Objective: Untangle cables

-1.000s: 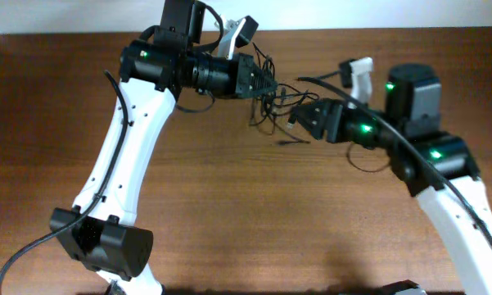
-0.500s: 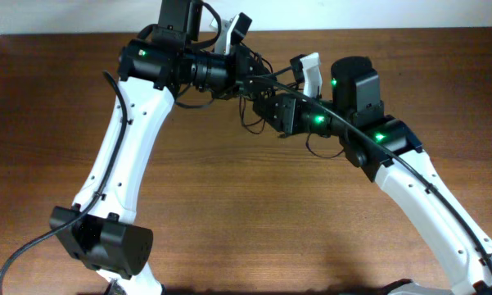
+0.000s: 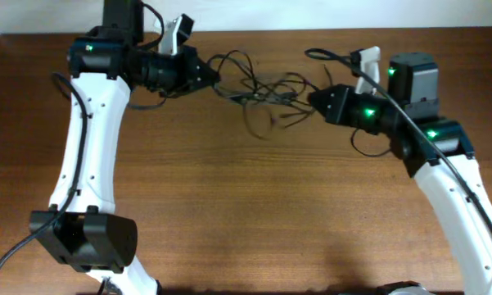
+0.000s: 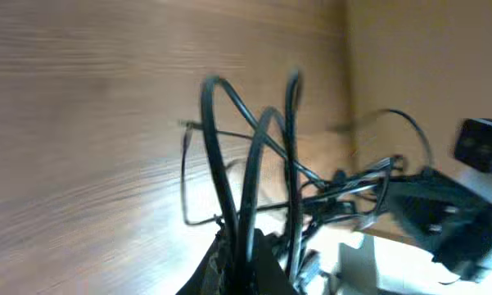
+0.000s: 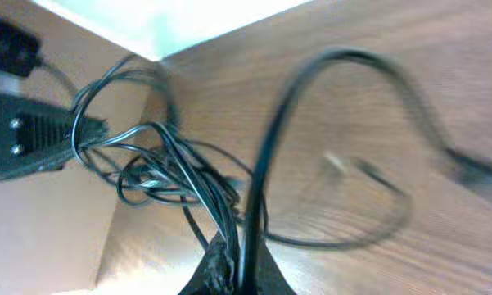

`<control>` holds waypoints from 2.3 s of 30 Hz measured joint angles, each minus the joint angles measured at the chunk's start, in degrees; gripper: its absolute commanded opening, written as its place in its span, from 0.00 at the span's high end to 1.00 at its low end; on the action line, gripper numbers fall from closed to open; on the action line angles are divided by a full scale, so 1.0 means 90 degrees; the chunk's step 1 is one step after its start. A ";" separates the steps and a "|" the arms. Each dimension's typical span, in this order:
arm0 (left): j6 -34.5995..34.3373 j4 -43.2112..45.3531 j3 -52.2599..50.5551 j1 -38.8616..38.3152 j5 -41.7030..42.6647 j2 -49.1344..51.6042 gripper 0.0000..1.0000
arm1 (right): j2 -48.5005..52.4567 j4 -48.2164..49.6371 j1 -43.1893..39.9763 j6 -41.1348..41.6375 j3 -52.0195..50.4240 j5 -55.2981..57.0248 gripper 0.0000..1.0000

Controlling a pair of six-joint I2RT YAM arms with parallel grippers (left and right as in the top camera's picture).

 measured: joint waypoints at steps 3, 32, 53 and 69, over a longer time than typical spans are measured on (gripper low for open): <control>0.0376 -0.0078 0.0000 0.0090 -0.0391 0.0000 1.00 | -0.0080 -0.0903 -0.0753 0.0002 0.0000 0.0155 0.96; 0.1428 -0.0041 -0.0714 -0.1513 -0.3711 0.0000 0.07 | -0.0104 -0.3060 -0.1083 -0.1316 0.0000 0.2528 0.08; 0.3286 0.3645 -0.2606 -0.3949 -0.2880 0.1897 0.95 | -0.0070 -0.3118 -0.1426 -0.0996 0.0000 0.3014 0.08; 0.0937 0.0180 0.2577 -0.3497 -0.1613 0.1438 1.00 | -0.0029 -0.2178 -0.1423 -0.1224 -0.0002 0.0758 0.09</control>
